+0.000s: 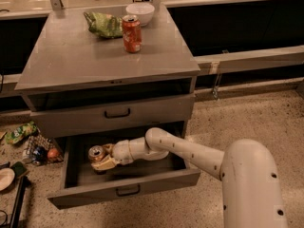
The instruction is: Place orange can into middle drawer
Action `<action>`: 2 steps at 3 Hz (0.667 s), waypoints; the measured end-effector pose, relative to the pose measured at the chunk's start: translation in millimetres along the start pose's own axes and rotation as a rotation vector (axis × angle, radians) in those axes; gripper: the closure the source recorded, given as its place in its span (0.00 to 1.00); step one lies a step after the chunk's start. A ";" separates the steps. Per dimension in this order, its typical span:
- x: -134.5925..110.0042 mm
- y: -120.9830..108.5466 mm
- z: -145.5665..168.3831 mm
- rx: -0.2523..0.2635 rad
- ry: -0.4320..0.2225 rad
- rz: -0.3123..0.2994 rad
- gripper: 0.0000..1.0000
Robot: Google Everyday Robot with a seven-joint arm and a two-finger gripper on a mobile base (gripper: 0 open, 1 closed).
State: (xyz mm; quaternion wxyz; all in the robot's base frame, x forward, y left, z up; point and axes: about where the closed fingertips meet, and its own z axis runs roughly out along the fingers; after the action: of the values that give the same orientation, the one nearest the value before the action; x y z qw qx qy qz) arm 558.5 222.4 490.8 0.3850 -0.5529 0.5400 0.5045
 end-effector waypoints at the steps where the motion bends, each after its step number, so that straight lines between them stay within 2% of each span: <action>1: 28.9 -10.4 7.2 0.074 0.033 -0.033 0.97; 2: 42.2 -23.8 8.4 0.127 0.060 -0.053 0.75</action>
Offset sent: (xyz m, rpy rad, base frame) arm 0.0371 -0.0044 -0.0637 -0.1029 -0.1308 -0.1725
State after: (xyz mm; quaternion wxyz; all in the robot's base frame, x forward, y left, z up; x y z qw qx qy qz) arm 576.9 224.6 445.3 0.4160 -0.5565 0.5672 0.4421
